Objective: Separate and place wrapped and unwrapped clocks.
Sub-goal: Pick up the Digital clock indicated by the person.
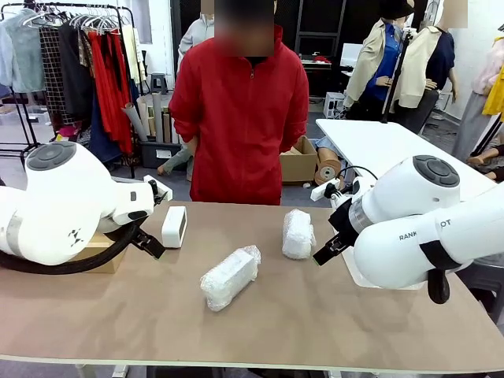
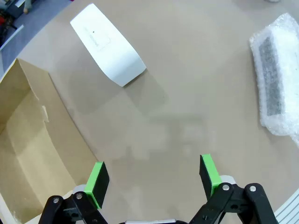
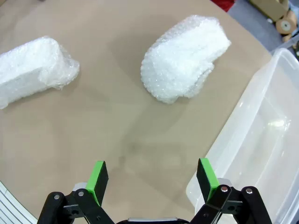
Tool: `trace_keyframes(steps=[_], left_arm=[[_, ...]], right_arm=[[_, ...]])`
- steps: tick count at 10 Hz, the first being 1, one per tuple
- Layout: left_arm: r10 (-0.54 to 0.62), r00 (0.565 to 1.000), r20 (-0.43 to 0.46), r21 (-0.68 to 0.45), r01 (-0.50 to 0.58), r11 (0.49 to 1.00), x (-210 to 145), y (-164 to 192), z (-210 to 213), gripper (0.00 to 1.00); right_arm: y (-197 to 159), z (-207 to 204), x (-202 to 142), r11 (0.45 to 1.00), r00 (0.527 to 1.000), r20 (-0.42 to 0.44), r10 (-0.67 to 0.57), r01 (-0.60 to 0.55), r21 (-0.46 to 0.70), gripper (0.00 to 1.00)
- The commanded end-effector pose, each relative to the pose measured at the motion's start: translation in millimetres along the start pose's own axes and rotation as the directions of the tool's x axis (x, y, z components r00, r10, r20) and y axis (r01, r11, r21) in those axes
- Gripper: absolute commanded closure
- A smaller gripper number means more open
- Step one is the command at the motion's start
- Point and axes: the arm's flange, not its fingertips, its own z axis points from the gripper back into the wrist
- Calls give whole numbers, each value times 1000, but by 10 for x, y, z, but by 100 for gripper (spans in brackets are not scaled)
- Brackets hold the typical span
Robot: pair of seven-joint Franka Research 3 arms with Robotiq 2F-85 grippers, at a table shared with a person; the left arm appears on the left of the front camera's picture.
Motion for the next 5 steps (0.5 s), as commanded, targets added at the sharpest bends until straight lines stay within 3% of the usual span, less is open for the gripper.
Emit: trace_keyframes(steps=[1,5], left_arm=[[1,1000,0,0,-1,1000,0,3,1,0],[1,1000,0,0,-1,1000,0,3,1,0]], right_arm=[[0,2,1,1000,1000,1,0,0,0,0],[0,2,1,1000,1000,1,0,0,0,0]])
